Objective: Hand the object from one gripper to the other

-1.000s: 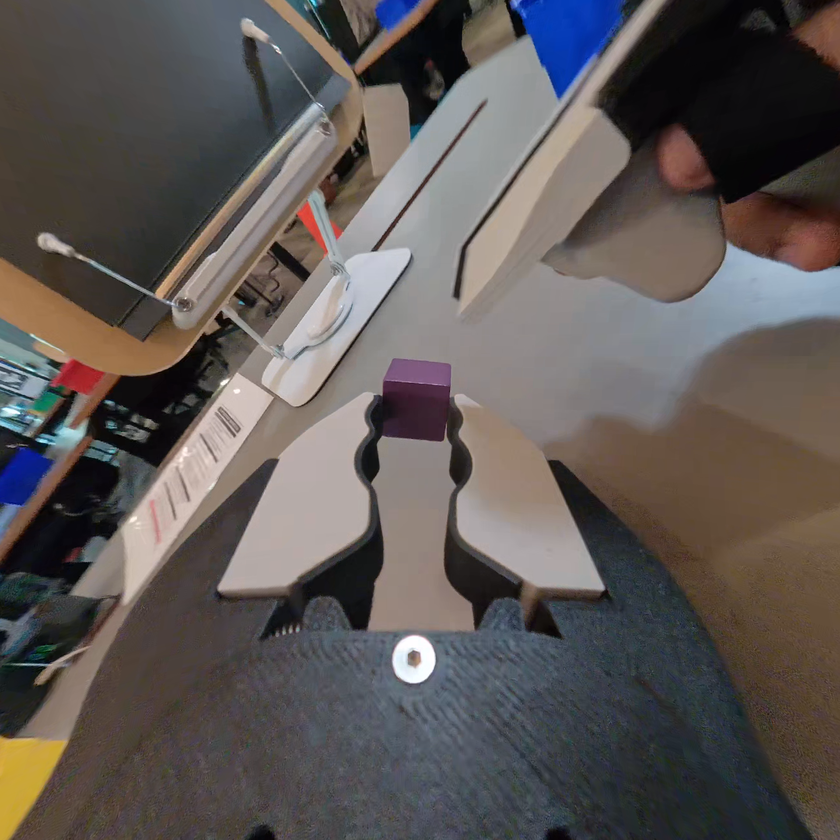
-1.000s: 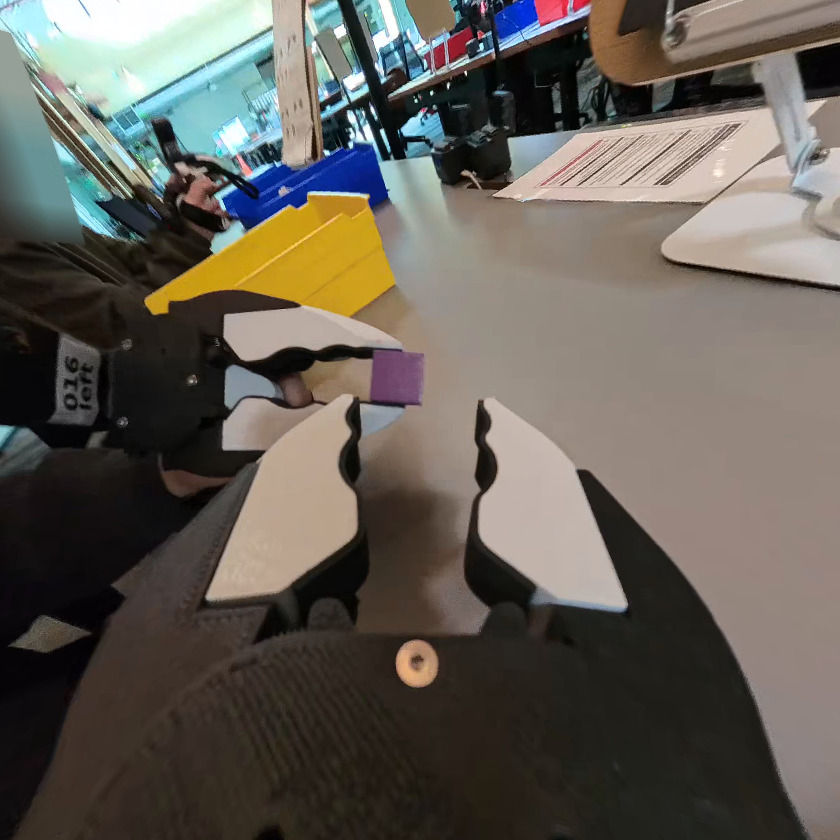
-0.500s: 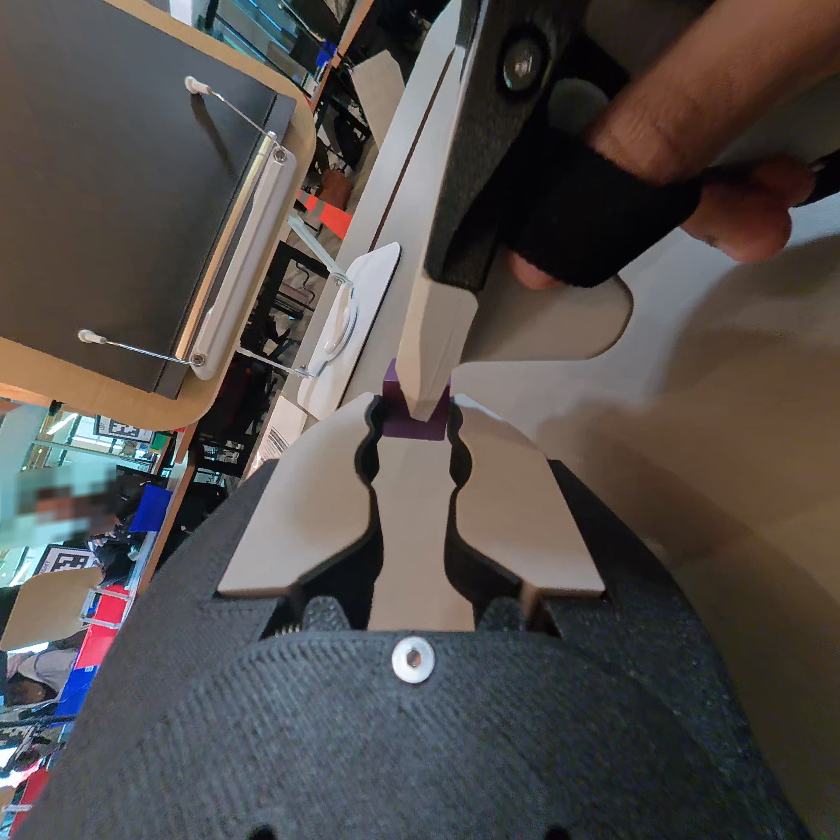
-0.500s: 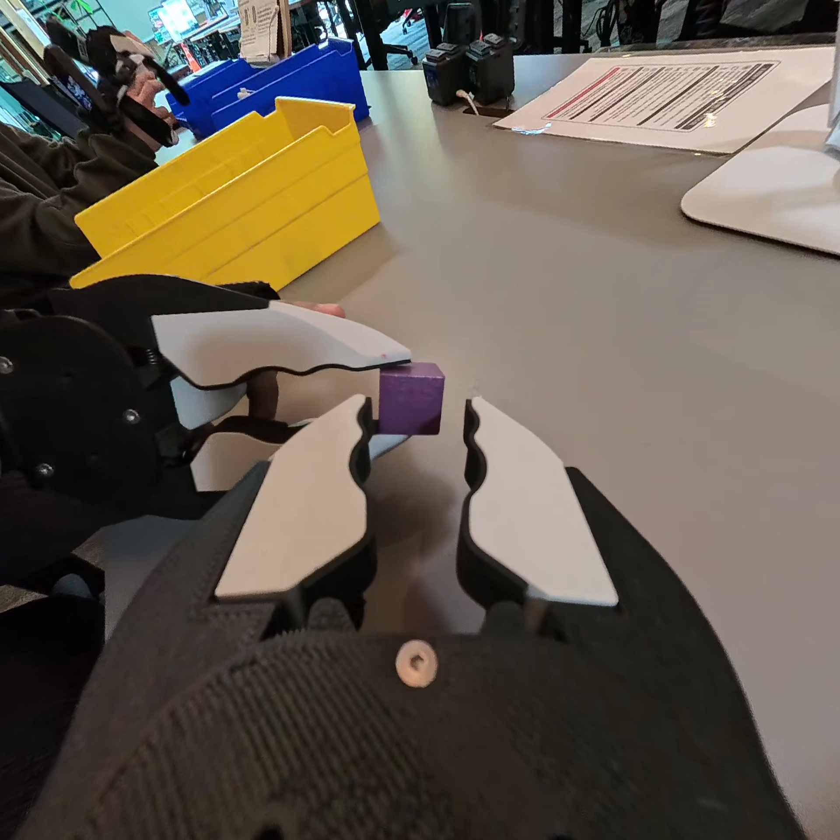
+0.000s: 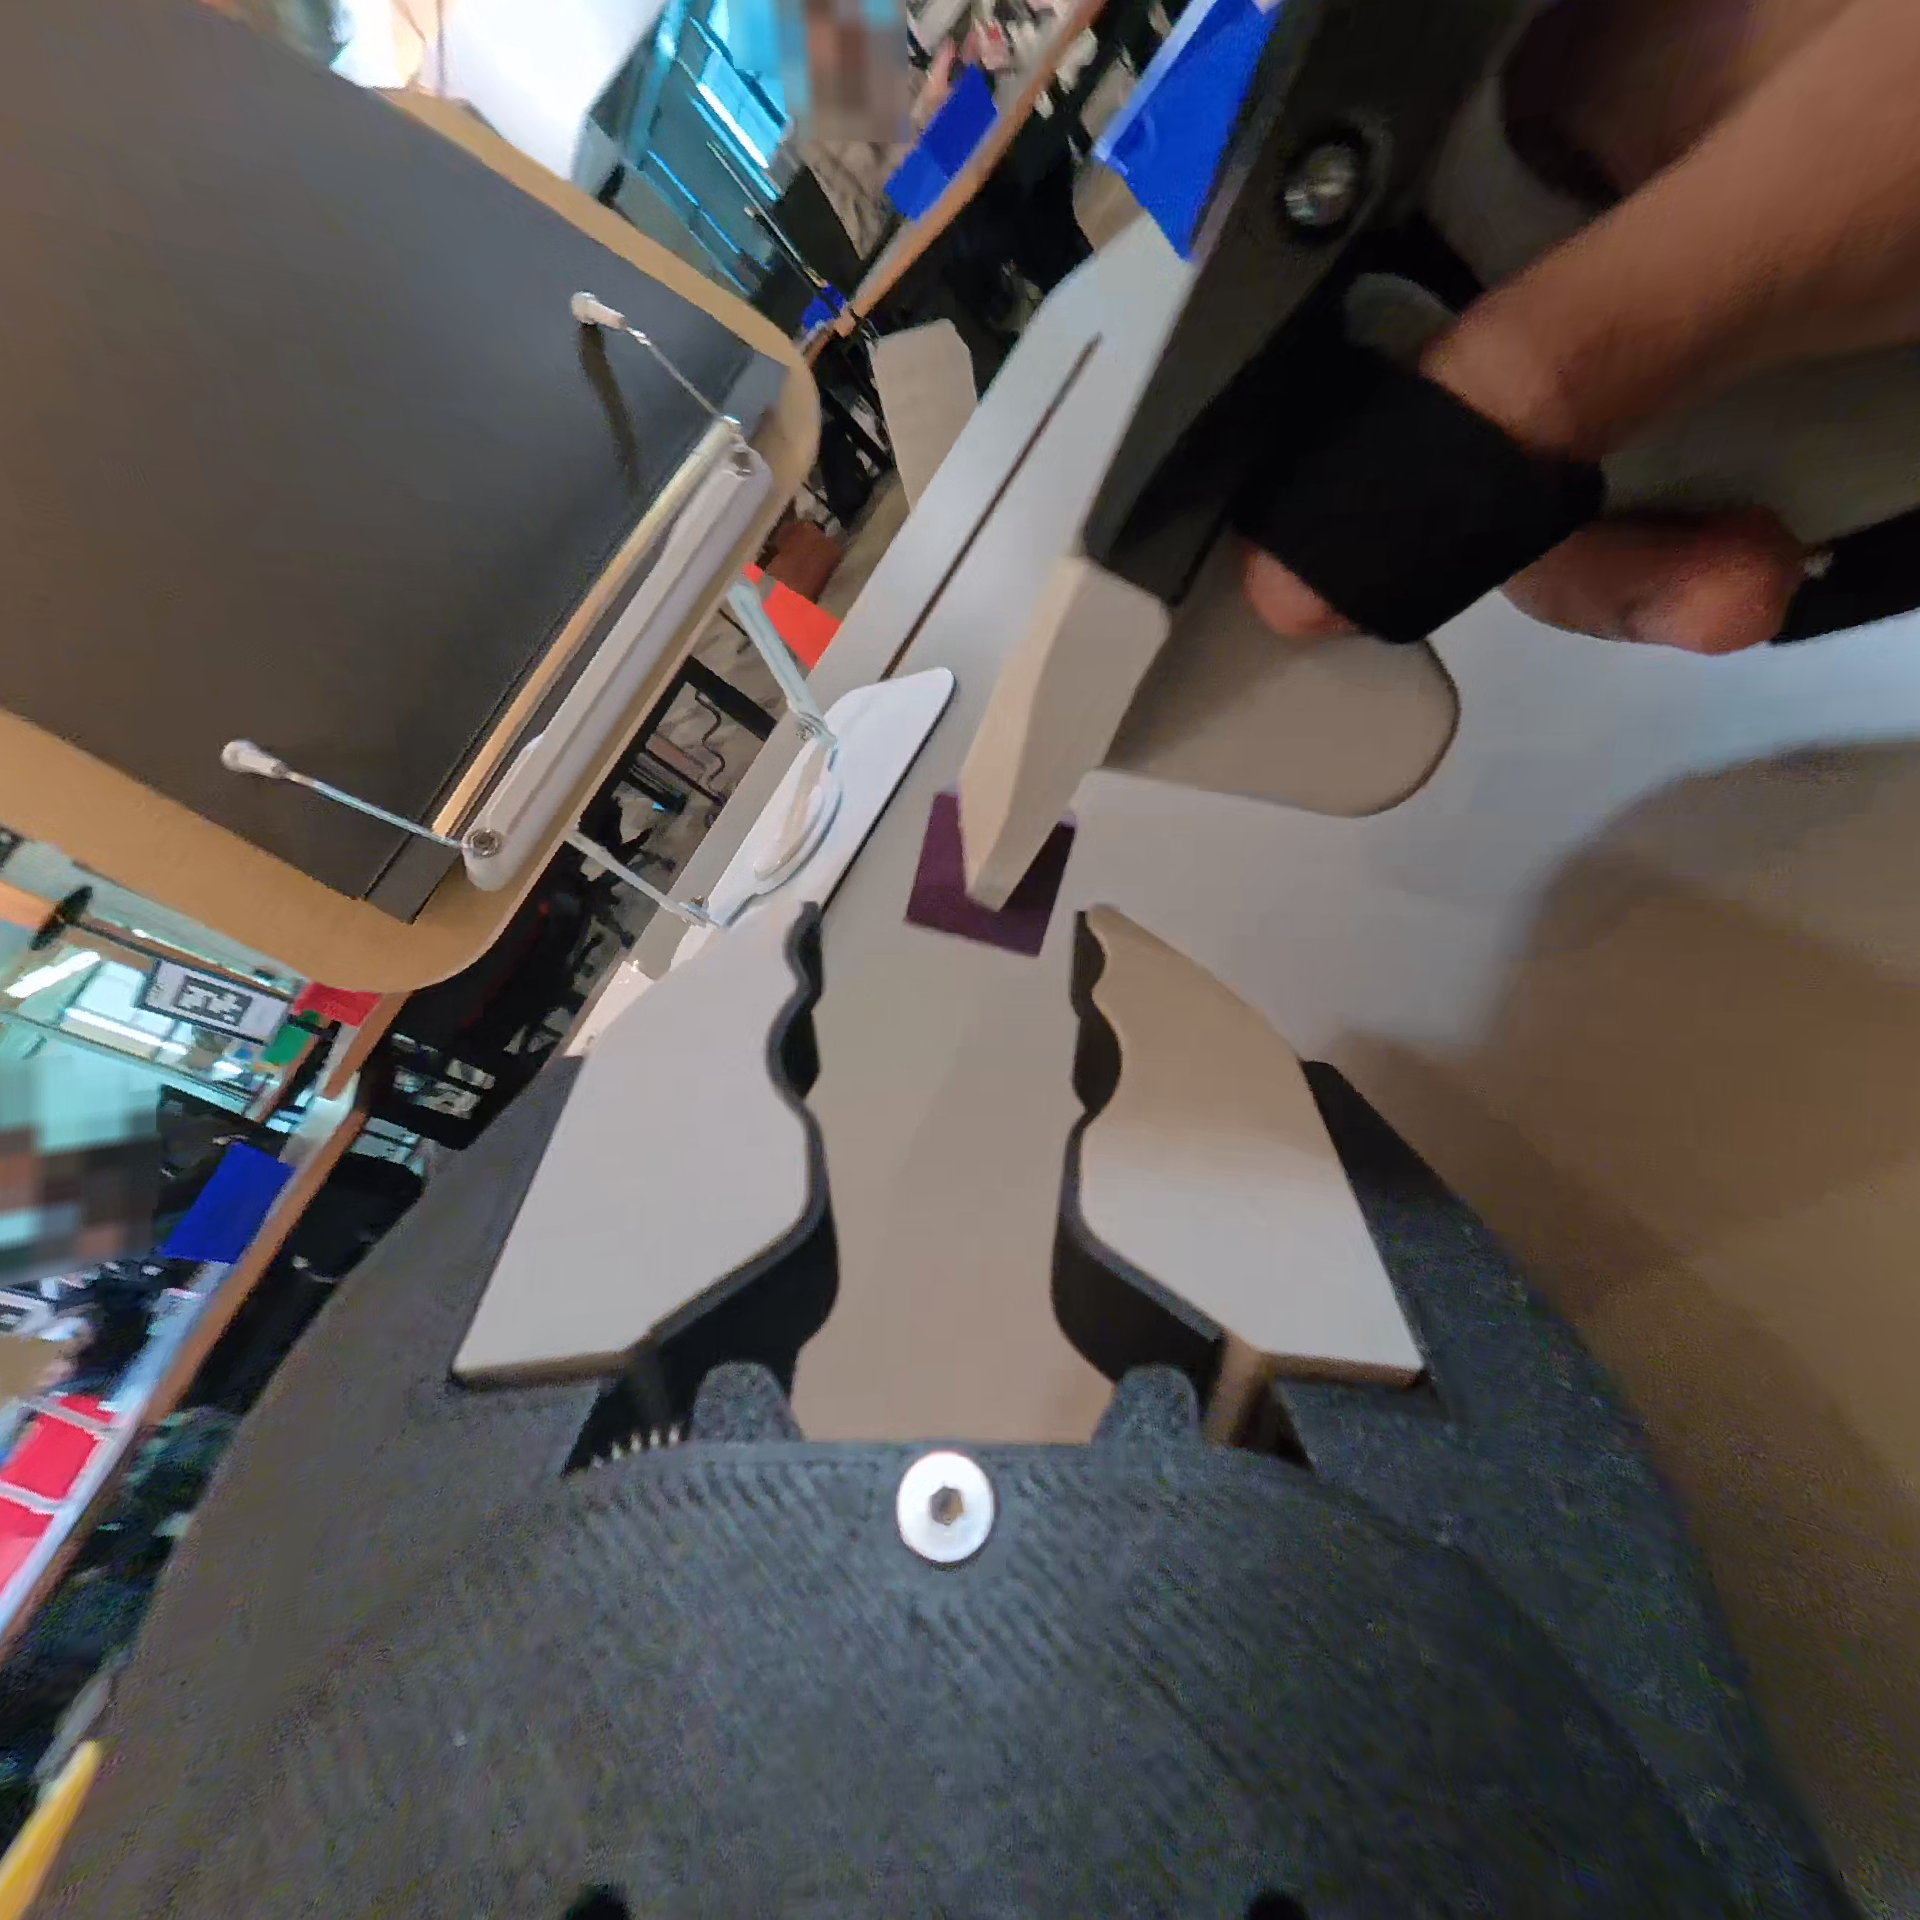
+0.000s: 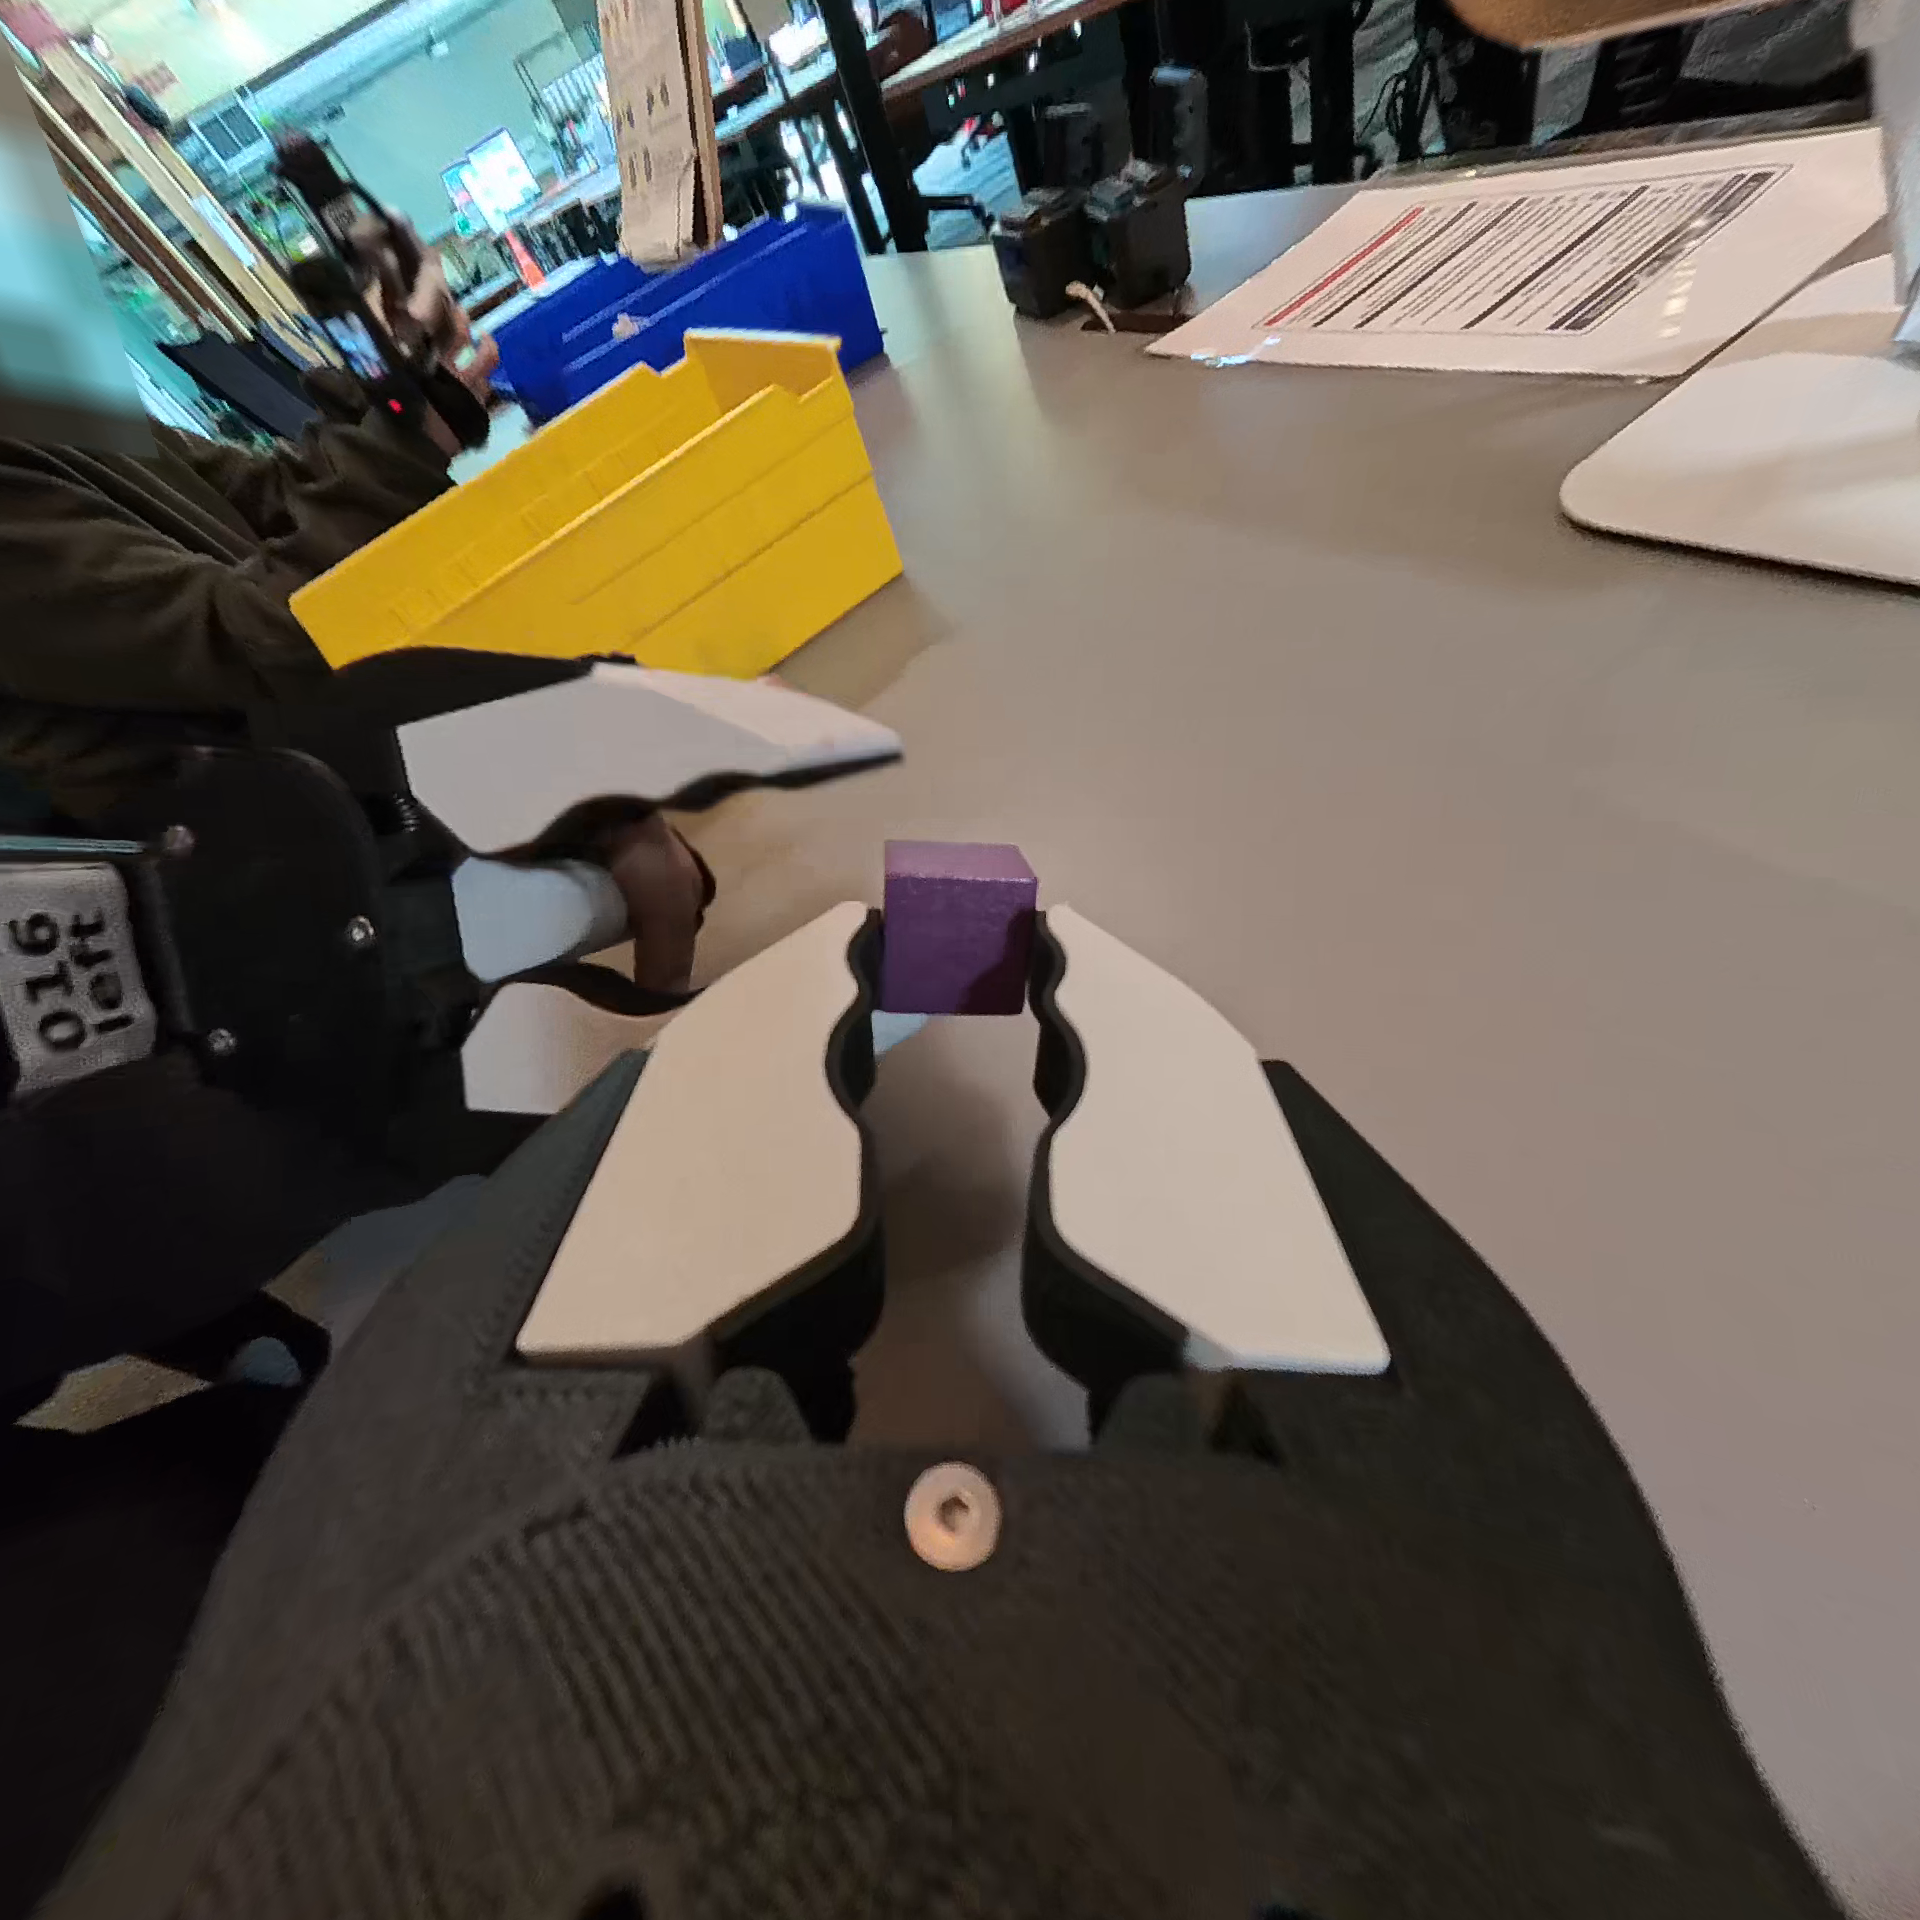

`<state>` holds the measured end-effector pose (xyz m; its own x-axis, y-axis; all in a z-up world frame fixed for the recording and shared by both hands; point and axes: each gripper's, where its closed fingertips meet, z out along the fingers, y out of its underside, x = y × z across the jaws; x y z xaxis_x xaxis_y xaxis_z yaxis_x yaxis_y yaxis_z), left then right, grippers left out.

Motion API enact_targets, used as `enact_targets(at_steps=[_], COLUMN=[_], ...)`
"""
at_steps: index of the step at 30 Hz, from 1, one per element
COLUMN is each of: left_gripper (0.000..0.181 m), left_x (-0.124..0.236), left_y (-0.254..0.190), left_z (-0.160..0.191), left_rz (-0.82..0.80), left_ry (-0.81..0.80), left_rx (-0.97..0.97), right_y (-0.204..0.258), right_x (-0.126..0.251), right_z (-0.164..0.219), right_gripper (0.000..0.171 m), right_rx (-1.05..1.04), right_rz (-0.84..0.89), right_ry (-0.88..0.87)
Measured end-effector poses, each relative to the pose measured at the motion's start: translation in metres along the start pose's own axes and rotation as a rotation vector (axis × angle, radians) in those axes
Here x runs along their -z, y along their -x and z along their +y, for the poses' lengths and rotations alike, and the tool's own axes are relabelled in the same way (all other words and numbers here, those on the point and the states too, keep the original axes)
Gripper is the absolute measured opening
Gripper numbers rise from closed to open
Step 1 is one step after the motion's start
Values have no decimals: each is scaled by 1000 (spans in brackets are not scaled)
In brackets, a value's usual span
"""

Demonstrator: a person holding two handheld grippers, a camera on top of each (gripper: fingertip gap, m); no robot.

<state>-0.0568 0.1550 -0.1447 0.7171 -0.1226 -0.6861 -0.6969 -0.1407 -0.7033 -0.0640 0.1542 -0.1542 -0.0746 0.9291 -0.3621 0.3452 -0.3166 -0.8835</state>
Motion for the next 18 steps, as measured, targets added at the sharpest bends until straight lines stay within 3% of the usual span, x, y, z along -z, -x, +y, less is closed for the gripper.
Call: enact_targets(at_steps=[2,5,8,11,15,18], left_gripper=[59,63,52,52,47,51], left_x=[1,4,10,18,29,30], left_y=[9,15,16,22,29,21], left_z=[-2,-5,-17,-28,-39,-37], left_rz=[-1,84,282,481,754,977], left_ry=[-45,-124,-254,-385,-536,-503], left_rx=[111,363,706,1048,1394,1624], right_y=[-5,-4,2,11,29,35], right_x=[7,19,30,37,36,32], right_z=[-8,-23,-34,-40,-36,-32], right_gripper=[27,28,27,27,27,27], right_rx=[-45,-146,-260,-314,-231,-79], right_rz=[-29,-160,-326,-452,-513,-452], right_ry=[-43,-137,-195,-220,-178,-183])
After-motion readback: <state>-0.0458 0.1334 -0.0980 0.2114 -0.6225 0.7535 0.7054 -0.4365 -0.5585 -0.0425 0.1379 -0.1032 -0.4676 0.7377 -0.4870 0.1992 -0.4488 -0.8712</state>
